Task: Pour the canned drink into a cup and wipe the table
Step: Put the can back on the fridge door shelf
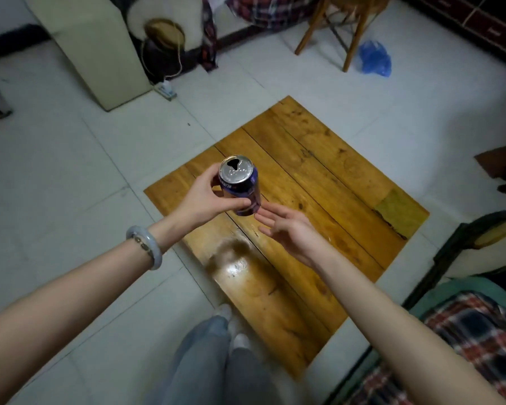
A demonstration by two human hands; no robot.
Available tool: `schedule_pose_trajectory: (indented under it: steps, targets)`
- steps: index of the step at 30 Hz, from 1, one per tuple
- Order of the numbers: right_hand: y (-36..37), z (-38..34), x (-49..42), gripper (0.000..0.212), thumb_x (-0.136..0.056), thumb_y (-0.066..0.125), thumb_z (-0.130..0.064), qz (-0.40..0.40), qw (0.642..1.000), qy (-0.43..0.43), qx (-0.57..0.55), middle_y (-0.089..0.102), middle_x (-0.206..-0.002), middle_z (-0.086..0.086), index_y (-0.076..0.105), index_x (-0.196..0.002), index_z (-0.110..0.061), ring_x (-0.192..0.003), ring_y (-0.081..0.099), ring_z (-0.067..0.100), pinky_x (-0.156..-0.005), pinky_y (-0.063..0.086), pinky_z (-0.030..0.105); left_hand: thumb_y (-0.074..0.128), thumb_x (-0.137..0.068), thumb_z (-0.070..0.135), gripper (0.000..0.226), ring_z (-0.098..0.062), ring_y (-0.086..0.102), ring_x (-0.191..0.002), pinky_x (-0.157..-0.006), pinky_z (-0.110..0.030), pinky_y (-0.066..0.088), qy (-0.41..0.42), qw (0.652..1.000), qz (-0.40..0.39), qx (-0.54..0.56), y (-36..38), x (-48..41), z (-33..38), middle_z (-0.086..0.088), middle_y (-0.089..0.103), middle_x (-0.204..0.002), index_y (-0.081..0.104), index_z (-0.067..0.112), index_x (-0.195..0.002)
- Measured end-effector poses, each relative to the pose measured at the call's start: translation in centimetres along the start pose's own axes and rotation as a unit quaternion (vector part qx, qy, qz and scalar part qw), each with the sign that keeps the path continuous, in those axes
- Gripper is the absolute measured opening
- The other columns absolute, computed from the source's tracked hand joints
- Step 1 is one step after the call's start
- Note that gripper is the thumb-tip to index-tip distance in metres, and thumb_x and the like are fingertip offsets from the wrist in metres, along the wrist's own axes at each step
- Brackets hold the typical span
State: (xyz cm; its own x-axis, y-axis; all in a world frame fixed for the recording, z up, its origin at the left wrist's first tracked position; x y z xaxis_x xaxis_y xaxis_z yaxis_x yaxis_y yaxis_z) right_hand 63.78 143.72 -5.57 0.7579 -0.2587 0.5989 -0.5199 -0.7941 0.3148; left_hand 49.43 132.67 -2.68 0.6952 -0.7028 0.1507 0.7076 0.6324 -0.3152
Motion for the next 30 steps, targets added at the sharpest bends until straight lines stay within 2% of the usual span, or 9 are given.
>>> schedule_pose_trajectory:
  steps: [2, 4, 6, 9, 12, 18, 23, 28, 30]
  targets:
    - [2.5, -1.5, 1.2, 0.073, -0.062, 0.045, 0.012, -0.042, 0.999, -0.002, 0.034, 0.053, -0.133, 0.013, 0.043, -0.134, 0.000, -0.122, 0.053, 0.018, -0.107, 0.039, 0.040, 0.088, -0.060, 0.016, 0.068, 0.002, 0.056, -0.101, -0.091, -0.019, 0.045, -0.001, 0.999, 0.032, 0.014, -2.5, 2.0, 1.4, 0.016, 0.059, -0.108, 0.051, 0.025, -0.116]
    - [5.1, -3.0, 2.2, 0.069, -0.066, 0.048, 0.013, -0.075, 0.993, -0.018, 0.084, 0.054, -0.131, 0.013, 0.045, -0.133, -0.001, -0.121, 0.054, 0.018, -0.106, 0.040, 0.038, 0.089, -0.054, 0.023, 0.070, -0.005, 0.058, -0.101, -0.092, -0.026, 0.047, 0.003, 0.997, 0.072, 0.020, -5.1, 4.2, 2.7, 0.012, 0.062, -0.107, 0.053, 0.023, -0.114]
    - [7.9, -4.3, 3.2, 0.063, -0.072, 0.045, 0.017, -0.106, 0.987, -0.035, 0.116, 0.055, -0.131, 0.016, 0.046, -0.133, 0.001, -0.120, 0.054, 0.020, -0.103, 0.043, 0.035, 0.085, -0.053, 0.027, 0.067, -0.007, 0.059, -0.097, -0.089, -0.026, 0.048, 0.004, 0.993, 0.117, 0.023, -7.8, 6.6, 4.0, 0.009, 0.063, -0.104, 0.054, 0.020, -0.112]
    - [12.5, -5.7, 4.8, 0.060, -0.075, 0.042, 0.021, -0.168, 0.972, -0.057, 0.156, 0.055, -0.129, 0.017, 0.045, -0.133, 0.003, -0.118, 0.056, 0.021, -0.097, 0.048, 0.030, 0.087, -0.058, 0.014, 0.058, -0.009, 0.059, -0.095, -0.089, -0.027, 0.047, 0.012, 0.984, 0.176, 0.036, -11.8, 10.6, 5.9, 0.007, 0.063, -0.101, 0.055, 0.021, -0.106]
    - [17.3, -6.0, 6.4, 0.057, -0.078, 0.038, 0.023, -0.229, 0.953, -0.060, 0.188, 0.056, -0.128, 0.016, 0.046, -0.130, 0.000, -0.119, 0.055, 0.021, -0.101, 0.045, 0.034, 0.084, -0.064, 0.006, 0.056, -0.005, 0.058, -0.095, -0.089, -0.026, 0.049, 0.019, 0.974, 0.224, 0.034, -15.7, 14.9, 7.0, 0.009, 0.062, -0.102, 0.053, 0.020, -0.108]
    - [26.3, -4.4, 8.8, 0.056, -0.081, 0.035, 0.020, -0.345, 0.900, -0.035, 0.264, 0.056, -0.130, 0.014, 0.046, -0.131, -0.002, -0.120, 0.055, 0.019, -0.101, 0.045, 0.032, 0.083, -0.066, 0.008, 0.056, -0.008, 0.059, -0.099, -0.091, -0.024, 0.048, -0.004, 0.943, 0.330, 0.040, -21.9, 24.0, 6.5, 0.005, 0.064, -0.105, 0.055, 0.018, -0.113]
    - [33.7, -1.2, 10.0, 0.052, -0.062, 0.047, 0.002, -0.418, 0.856, 0.006, 0.304, 0.064, -0.118, 0.008, 0.059, -0.111, -0.012, -0.115, 0.059, 0.018, -0.099, 0.047, 0.031, 0.088, -0.061, 0.018, 0.066, -0.008, 0.060, -0.105, -0.089, -0.023, 0.049, -0.036, 0.916, 0.398, 0.035, -26.1, 31.0, 4.4, 0.003, 0.065, -0.113, 0.055, 0.017, -0.119]
    - [41.1, 2.9, 9.6, 0.061, -0.058, 0.046, 0.000, -0.445, 0.832, 0.024, 0.330, 0.063, -0.116, 0.009, 0.054, -0.119, -0.006, -0.110, 0.060, 0.016, -0.095, 0.049, 0.028, 0.085, -0.064, 0.011, 0.058, -0.006, 0.061, -0.099, -0.083, -0.017, 0.047, -0.053, 0.894, 0.444, 0.043, -31.0, 36.3, 0.9, 0.002, 0.067, -0.111, 0.057, 0.015, -0.115]
    - [44.4, 4.5, 9.1, 0.063, -0.057, 0.046, 0.000, -0.447, 0.827, 0.030, 0.339, 0.063, -0.117, 0.010, 0.054, -0.119, -0.005, -0.110, 0.060, 0.016, -0.096, 0.049, 0.029, 0.088, -0.060, 0.015, 0.062, -0.006, 0.062, -0.099, -0.080, -0.013, 0.047, -0.060, 0.889, 0.451, 0.047, -33.6, 37.9, -0.6, 0.002, 0.067, -0.111, 0.057, 0.019, -0.113]
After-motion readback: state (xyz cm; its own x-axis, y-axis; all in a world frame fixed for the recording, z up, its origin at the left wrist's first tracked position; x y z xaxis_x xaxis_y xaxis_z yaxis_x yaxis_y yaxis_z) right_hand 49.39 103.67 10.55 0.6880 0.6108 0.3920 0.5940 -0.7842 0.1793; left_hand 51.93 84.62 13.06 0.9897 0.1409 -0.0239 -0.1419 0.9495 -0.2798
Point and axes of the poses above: each hand's wrist, its own x-axis away from the middle knuckle, its own y-axis out of the palm, z = x × y, the point moved 4 cm from there along -x, towards the middle knuckle
